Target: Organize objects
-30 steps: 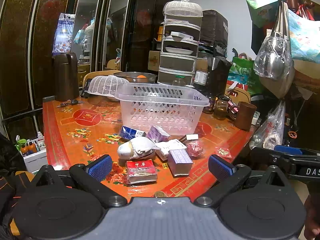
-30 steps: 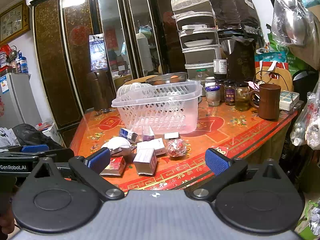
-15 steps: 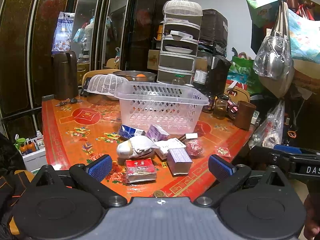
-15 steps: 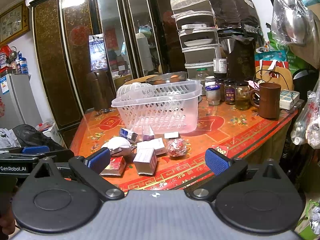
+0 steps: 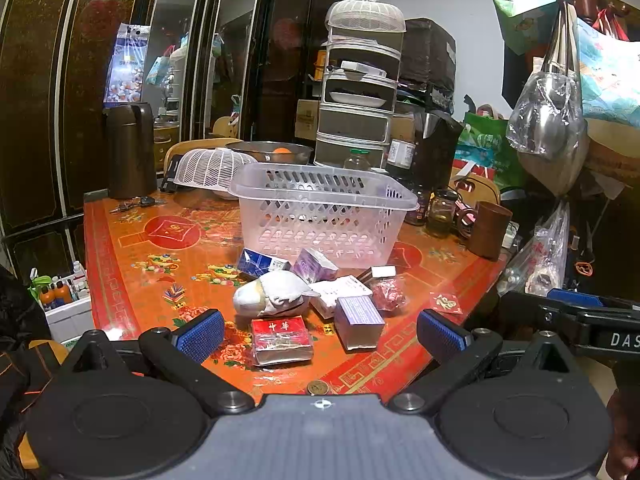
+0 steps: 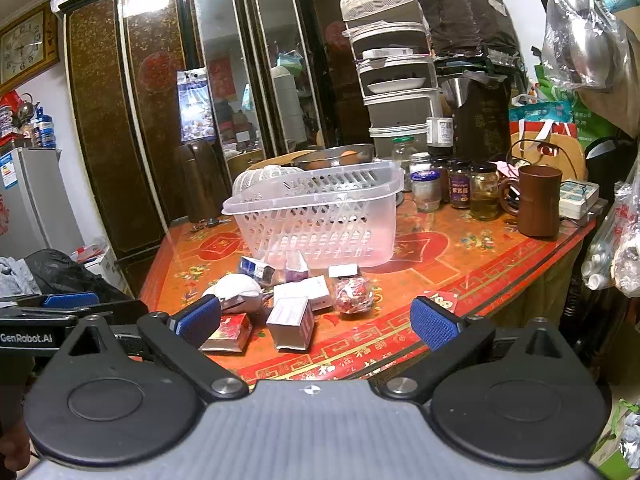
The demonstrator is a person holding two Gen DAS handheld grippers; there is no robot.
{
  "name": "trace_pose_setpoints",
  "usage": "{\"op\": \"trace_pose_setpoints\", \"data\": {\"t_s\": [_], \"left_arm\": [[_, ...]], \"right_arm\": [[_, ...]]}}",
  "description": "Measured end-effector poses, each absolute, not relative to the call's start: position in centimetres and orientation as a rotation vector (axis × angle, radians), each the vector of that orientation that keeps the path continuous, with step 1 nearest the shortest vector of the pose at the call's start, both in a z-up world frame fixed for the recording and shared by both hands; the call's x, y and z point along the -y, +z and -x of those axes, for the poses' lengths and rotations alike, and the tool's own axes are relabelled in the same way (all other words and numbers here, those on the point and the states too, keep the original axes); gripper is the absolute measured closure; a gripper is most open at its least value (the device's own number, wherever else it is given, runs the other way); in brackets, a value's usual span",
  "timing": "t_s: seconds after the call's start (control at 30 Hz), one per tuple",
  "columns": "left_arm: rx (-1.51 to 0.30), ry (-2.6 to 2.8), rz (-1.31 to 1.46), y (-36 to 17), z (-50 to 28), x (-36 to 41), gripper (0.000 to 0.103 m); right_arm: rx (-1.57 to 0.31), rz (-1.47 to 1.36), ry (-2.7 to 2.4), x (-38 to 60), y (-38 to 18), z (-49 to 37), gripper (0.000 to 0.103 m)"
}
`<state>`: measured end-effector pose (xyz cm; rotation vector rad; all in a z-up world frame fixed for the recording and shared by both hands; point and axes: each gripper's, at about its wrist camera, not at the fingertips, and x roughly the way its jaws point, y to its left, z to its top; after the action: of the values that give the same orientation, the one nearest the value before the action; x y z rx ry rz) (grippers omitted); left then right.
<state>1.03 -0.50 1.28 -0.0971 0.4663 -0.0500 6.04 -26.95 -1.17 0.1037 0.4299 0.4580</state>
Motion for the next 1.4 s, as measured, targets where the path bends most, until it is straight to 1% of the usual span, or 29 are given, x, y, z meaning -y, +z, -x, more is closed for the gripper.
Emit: {"op": "trace_pose_setpoints", "data": {"t_s": [0.1,0.2,0.27,0.47,0.5,0.53,0.57,0.63,0.8,0.93,1.0,1.03,1.07,1.1,1.13,1.17,1.4], "left_arm": [[-0.444,-0.041,0.092,1.3,-0.9,0.4,0.0],[-0.374,0.003,0.049,1.2,-0.5,0.4,0.0],[-0.369,0.033,0.024,0.8,-1.0,0.3,0.0],[-0.471,0.03,0.082,-3.1,-4.8,-2.0,0.0],[-0.487,0.032,0.098,-3.8,-5.4,-2.3,0.002],[-0.506,0.025,0.125,-4.6,-6.1,-2.7,0.007],[-0.521,0.014,0.148,-5.1,-6.4,-2.9,0.01],[-0.539,0.002,0.158,-5.9,-7.3,-2.7,0.01],[-0.578,0.026,0.064,-7.6,-9.8,-0.9,0.01],[-0.609,0.044,0.072,-8.6,-11.8,-0.5,0.01],[-0.62,0.054,0.054,-8.9,-12.4,-0.1,0.015],[-0.627,0.057,0.044,-8.9,-12.7,0.2,0.022],[-0.627,0.057,0.036,-8.9,-12.8,0.4,0.026],[-0.627,0.056,0.028,-8.9,-12.8,0.6,0.028],[-0.629,0.062,0.019,-9.0,-12.9,0.8,0.034],[-0.633,0.068,0.014,-9.1,-12.9,0.9,0.037],[-0.614,0.059,0.074,-9.1,-11.6,-0.8,0.038]], "right_arm": [[-0.376,-0.1,0.435,26.9,-1.3,-5.7,0.0],[-0.34,-0.096,0.43,26.8,-1.1,-5.8,0.0],[-0.317,-0.092,0.428,26.7,-1.4,-5.9,0.0],[-0.309,-0.058,0.448,25.8,-4.0,-7.1,0.0],[-0.323,-0.055,0.444,25.6,-4.7,-7.5,0.0],[-0.332,-0.06,0.447,25.6,-5.0,-7.7,0.0],[-0.352,-0.072,0.454,25.7,-5.6,-8.1,0.0],[-0.382,-0.09,0.465,25.8,-6.4,-8.7,0.0],[-0.429,-0.112,0.458,26.2,-7.8,-9.5,0.0],[-0.445,-0.137,0.45,26.8,-8.1,-9.7,0.0],[-0.447,-0.142,0.442,27.0,-8.2,-9.8,0.0],[-0.449,-0.143,0.44,27.0,-8.3,-9.9,0.0],[-0.453,-0.145,0.438,27.1,-8.3,-10.0,0.0],[-0.455,-0.148,0.435,27.1,-8.4,-10.0,0.0],[-0.458,-0.151,0.428,27.1,-8.4,-10.1,0.0],[-0.46,-0.149,0.423,27.0,-8.5,-10.2,0.0],[-0.433,-0.127,0.426,25.5,-9.1,-10.4,0.0]]}}
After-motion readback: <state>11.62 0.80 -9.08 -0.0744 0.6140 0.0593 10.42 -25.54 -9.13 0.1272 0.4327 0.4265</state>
